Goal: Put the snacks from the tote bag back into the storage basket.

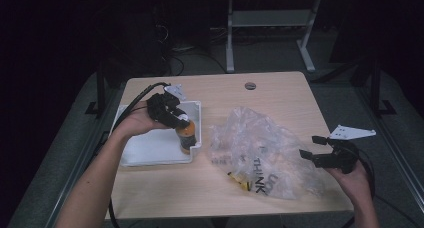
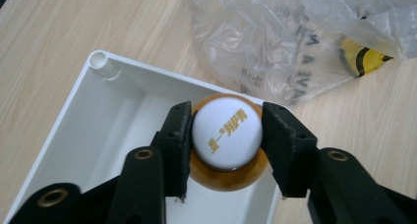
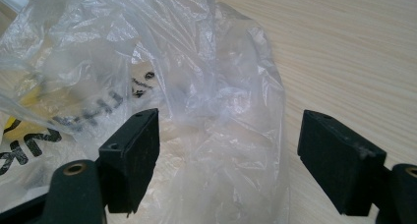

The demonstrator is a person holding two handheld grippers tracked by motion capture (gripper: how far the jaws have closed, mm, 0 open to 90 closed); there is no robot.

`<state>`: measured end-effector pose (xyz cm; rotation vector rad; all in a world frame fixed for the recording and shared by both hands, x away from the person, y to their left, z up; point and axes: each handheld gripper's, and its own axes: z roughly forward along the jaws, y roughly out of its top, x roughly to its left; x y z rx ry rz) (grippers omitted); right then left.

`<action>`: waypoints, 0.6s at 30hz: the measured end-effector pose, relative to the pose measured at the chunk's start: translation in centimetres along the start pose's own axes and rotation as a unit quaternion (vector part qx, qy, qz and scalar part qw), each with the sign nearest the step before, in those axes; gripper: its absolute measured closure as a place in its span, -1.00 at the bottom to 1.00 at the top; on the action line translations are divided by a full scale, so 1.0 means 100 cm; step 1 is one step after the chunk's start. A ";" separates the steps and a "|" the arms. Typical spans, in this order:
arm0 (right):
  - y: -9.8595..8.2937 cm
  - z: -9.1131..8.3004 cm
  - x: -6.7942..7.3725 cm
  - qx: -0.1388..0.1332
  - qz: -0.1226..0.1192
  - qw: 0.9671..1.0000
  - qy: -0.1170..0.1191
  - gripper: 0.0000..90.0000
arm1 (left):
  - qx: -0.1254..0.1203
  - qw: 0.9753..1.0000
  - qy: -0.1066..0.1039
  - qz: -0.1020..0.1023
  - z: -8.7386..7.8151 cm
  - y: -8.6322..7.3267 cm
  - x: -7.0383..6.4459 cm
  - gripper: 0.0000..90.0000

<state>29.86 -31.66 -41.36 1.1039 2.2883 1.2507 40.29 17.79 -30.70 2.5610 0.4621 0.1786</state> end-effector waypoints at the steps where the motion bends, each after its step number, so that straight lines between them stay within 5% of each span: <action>1: 0.000 0.000 0.000 0.000 0.000 1.000 0.000 -0.49 | 0.001 1.000 -0.002 0.000 0.000 0.000 0.000 0.16; 18: -0.002 -0.002 0.000 -0.002 0.004 1.000 -0.003 -0.49 | -0.006 1.000 0.002 -0.010 -0.003 -0.001 0.002 -0.03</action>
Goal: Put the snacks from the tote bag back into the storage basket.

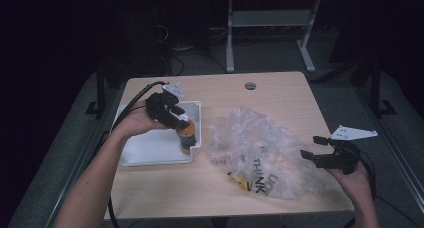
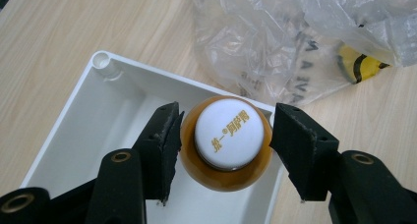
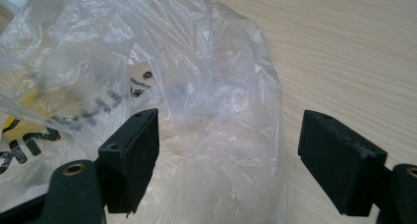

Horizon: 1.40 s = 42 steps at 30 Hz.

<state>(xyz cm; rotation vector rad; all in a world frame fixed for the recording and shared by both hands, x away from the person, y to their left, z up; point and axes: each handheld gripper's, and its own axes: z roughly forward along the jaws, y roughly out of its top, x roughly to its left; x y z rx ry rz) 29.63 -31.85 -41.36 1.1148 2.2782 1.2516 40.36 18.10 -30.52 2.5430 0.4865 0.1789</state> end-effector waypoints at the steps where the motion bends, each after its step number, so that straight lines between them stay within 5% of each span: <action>1: 0.000 0.000 0.000 0.000 0.000 1.000 0.000 -0.49 | 0.000 1.000 0.000 0.000 -0.001 0.000 0.000 -0.03; 42: -0.002 -0.003 0.002 0.001 0.000 1.000 -0.005 -0.50 | -0.029 0.999 0.019 -0.032 -0.025 -0.032 -0.002 -0.21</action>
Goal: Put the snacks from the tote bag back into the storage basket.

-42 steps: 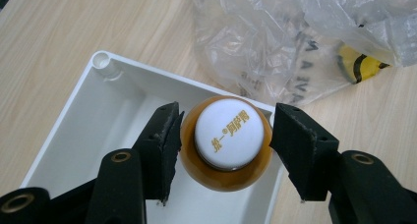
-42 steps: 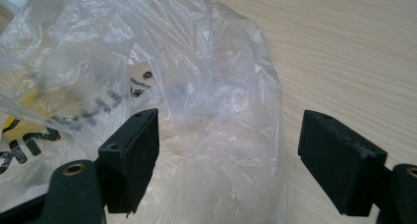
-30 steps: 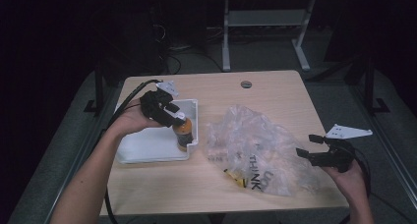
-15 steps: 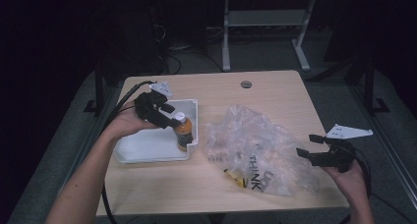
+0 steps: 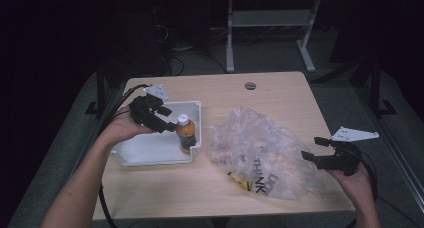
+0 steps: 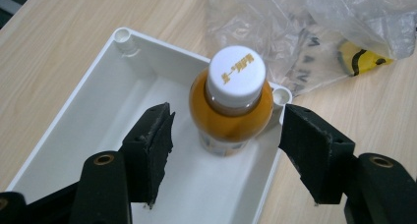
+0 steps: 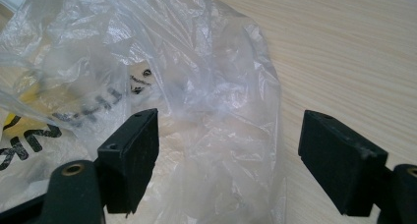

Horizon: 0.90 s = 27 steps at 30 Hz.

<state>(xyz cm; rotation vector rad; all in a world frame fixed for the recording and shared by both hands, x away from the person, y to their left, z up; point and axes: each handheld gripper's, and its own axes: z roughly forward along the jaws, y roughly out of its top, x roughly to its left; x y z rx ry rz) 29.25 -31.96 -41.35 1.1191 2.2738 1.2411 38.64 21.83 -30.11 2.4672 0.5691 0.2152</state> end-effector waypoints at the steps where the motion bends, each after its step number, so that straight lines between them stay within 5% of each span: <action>1: 0.000 0.000 0.000 0.000 0.000 1.000 0.000 -0.50 | -0.001 1.000 0.000 -0.002 -0.002 -0.003 0.000 -0.21; 27: 0.000 0.001 0.000 0.002 -0.002 1.000 -0.001 -0.50 | -0.006 0.999 0.006 -0.036 -0.006 -0.045 0.003 -0.23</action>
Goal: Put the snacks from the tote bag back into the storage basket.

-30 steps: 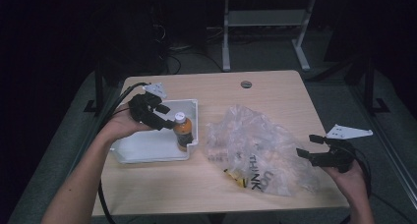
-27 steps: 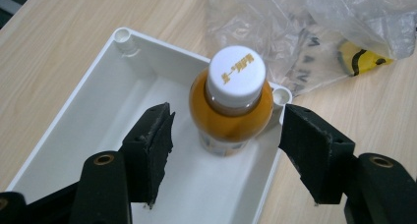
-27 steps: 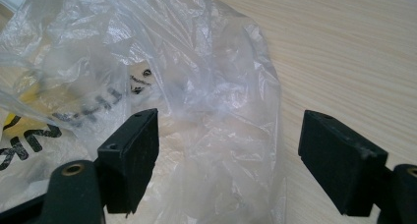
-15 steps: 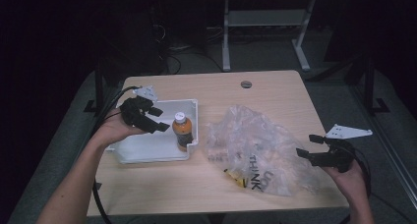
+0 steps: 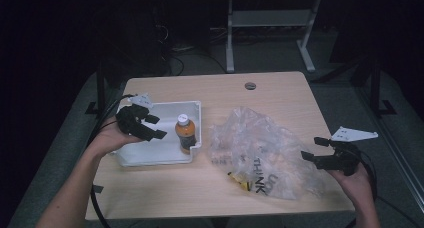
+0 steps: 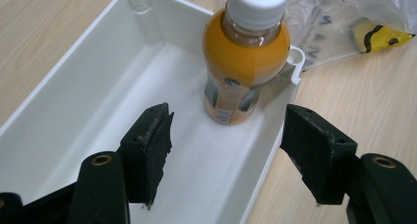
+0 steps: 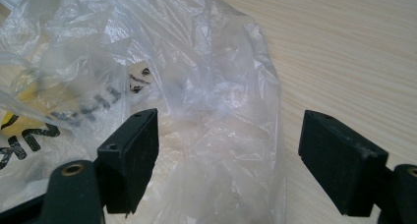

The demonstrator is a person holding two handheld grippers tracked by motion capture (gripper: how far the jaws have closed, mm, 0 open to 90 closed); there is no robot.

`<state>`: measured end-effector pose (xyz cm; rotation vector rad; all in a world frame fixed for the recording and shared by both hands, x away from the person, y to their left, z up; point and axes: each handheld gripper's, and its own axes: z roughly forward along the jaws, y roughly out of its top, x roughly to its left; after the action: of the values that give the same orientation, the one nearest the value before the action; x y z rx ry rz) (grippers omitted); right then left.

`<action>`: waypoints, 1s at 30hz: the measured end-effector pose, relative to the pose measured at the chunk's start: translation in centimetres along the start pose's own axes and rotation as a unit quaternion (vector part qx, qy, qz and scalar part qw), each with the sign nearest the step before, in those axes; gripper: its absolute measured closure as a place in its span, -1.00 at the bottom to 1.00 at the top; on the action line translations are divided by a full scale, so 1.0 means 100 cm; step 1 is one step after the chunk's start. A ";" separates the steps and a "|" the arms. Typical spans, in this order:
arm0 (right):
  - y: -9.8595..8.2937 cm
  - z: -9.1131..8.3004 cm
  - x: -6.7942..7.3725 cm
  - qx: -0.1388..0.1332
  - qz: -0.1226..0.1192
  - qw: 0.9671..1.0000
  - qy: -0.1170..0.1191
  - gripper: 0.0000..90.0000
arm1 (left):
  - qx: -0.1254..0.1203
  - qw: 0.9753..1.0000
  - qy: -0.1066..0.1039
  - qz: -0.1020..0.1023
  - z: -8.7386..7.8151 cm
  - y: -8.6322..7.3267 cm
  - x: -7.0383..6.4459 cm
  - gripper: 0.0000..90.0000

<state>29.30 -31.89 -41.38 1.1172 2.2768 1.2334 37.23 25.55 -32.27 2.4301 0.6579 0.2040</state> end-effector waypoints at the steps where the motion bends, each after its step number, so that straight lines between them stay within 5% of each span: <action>1: 0.000 0.000 0.000 0.000 0.000 1.000 0.000 -0.50 | -0.002 1.000 0.000 -0.002 0.000 -0.002 0.000 -0.23; 30: 0.001 0.002 0.001 0.005 -0.001 1.000 0.001 -0.50 | -0.027 0.999 0.005 -0.040 0.003 -0.045 -0.003 -0.25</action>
<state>29.38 -31.63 -41.44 1.1162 2.2867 1.2245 35.24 28.39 -35.18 2.3478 0.7442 0.1974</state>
